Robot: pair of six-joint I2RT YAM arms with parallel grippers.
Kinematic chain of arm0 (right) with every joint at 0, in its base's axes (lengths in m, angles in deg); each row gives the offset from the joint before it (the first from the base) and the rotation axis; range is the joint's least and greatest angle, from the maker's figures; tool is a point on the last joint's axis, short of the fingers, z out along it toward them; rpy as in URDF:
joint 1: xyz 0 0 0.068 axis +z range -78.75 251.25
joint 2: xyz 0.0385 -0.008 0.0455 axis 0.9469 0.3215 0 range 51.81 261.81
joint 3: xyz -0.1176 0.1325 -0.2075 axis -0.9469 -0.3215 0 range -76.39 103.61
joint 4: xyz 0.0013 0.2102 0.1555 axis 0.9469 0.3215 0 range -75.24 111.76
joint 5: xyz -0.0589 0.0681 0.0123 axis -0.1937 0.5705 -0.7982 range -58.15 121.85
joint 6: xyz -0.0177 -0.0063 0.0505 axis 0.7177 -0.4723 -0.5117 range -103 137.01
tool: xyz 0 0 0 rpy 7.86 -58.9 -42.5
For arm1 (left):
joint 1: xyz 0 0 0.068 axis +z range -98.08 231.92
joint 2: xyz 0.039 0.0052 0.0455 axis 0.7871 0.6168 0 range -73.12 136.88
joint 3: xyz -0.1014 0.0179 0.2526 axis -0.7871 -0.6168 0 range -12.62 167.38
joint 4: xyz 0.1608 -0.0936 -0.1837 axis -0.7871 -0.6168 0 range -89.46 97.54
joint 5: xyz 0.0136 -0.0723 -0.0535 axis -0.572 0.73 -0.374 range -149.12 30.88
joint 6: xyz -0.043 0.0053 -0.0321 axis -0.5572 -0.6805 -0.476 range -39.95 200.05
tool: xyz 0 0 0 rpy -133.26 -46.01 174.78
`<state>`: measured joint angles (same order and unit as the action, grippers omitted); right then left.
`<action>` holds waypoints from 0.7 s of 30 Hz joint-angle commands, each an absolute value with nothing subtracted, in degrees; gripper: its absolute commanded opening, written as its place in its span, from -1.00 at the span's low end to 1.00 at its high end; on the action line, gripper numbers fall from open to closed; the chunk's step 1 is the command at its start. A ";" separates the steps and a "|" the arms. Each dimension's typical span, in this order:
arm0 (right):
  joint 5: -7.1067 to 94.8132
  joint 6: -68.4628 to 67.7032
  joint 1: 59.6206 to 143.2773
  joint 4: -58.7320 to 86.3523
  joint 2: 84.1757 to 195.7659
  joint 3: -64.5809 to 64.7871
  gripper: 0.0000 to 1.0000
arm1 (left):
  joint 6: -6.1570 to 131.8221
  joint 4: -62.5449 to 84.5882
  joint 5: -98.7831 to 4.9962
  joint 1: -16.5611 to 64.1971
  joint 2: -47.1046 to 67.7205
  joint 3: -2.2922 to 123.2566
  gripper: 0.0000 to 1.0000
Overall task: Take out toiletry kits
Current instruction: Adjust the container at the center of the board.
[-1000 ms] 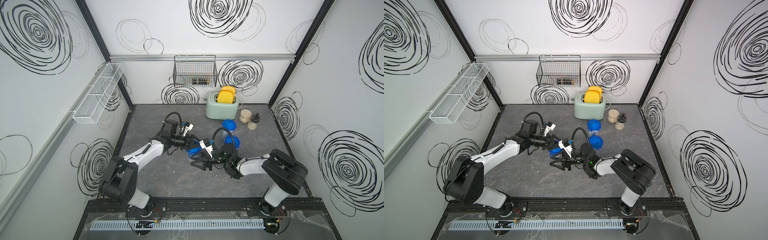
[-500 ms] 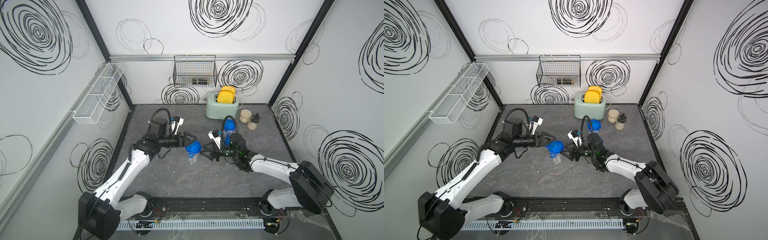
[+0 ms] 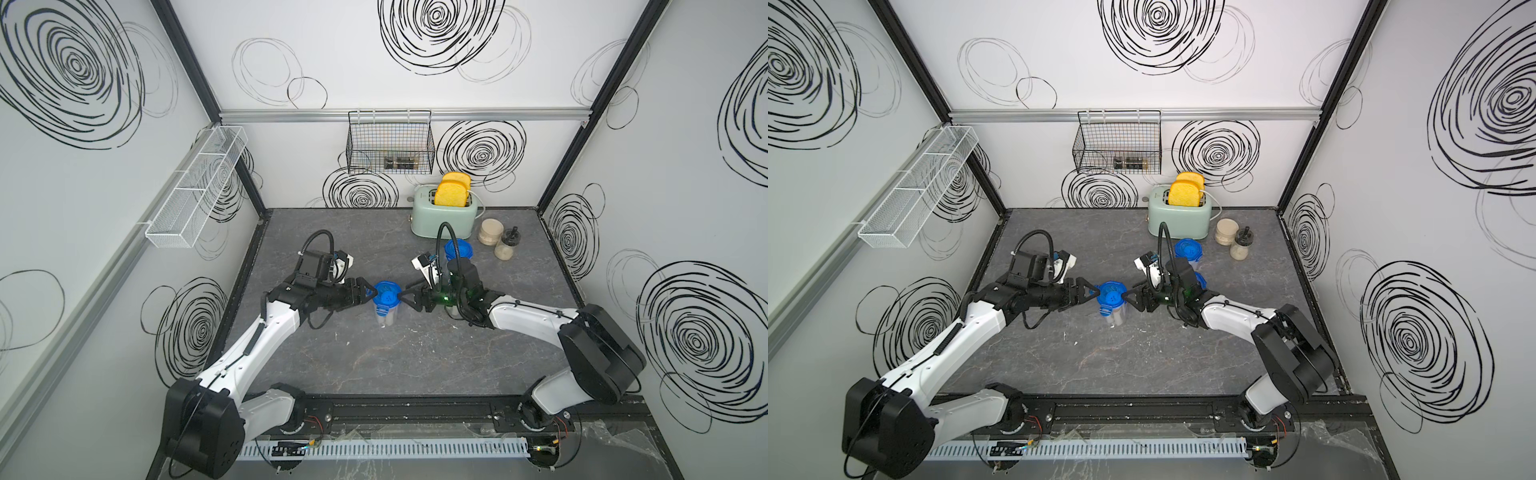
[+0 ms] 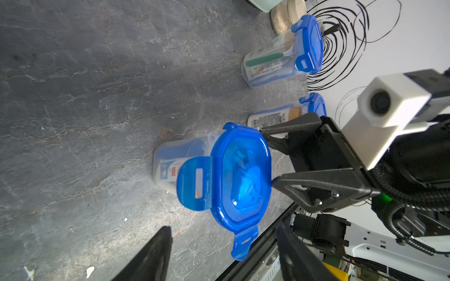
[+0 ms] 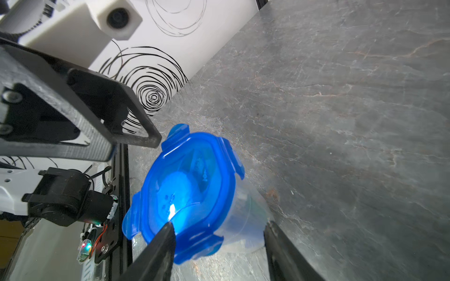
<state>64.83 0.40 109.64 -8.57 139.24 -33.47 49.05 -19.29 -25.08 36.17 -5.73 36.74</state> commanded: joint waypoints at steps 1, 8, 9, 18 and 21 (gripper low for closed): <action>67.20 2.25 111.84 -7.65 138.74 -33.07 0.18 | 50.10 -17.16 -24.41 35.73 -4.73 36.85 0.39; 65.42 4.34 116.67 -5.96 136.55 -34.07 0.16 | 50.08 -15.45 -24.40 34.68 -0.78 38.08 0.35; 64.96 4.26 117.26 -5.82 136.19 -34.23 0.15 | 50.04 -15.18 -24.41 34.46 -0.30 38.23 0.35; 63.40 3.57 122.86 -6.33 134.66 -35.04 0.16 | 50.91 -13.99 -24.67 31.43 3.58 40.35 0.33; 64.22 3.62 124.18 -6.55 134.80 -35.08 0.17 | 51.29 -14.34 -25.19 30.89 4.21 40.87 0.37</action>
